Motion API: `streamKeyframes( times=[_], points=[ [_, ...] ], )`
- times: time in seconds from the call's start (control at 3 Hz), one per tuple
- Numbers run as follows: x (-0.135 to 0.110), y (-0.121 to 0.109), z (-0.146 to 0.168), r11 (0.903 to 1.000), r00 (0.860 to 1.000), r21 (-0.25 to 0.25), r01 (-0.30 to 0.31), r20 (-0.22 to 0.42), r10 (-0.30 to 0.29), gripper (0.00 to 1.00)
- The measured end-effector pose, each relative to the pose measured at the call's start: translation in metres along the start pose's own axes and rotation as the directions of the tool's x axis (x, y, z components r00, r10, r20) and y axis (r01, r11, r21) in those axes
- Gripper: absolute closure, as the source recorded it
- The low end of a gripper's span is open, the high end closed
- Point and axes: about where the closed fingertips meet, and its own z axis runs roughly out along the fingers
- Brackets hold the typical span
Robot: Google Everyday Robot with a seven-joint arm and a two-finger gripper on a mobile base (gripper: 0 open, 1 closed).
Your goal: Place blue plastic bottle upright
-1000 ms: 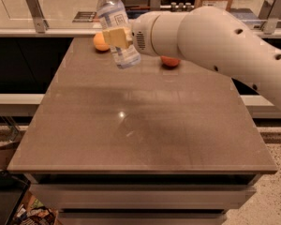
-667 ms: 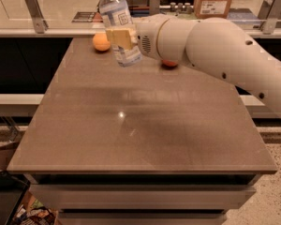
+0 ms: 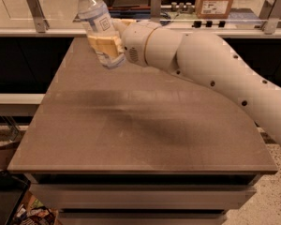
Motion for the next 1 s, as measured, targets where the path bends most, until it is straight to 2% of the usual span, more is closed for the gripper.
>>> streamKeyframes(
  times=[0.33,0.67,1.0],
  points=[
    [0.003,0.012,0.006,0.9996,1.000,-0.021,0.018,0.005,-0.018,1.00],
    [0.003,0.013,0.007,0.9996,1.000,-0.022,0.019,0.005,-0.019,1.00],
    [0.014,0.018,0.024,0.9984,1.000,-0.056,0.002,-0.009,-0.003,1.00]
  ],
)
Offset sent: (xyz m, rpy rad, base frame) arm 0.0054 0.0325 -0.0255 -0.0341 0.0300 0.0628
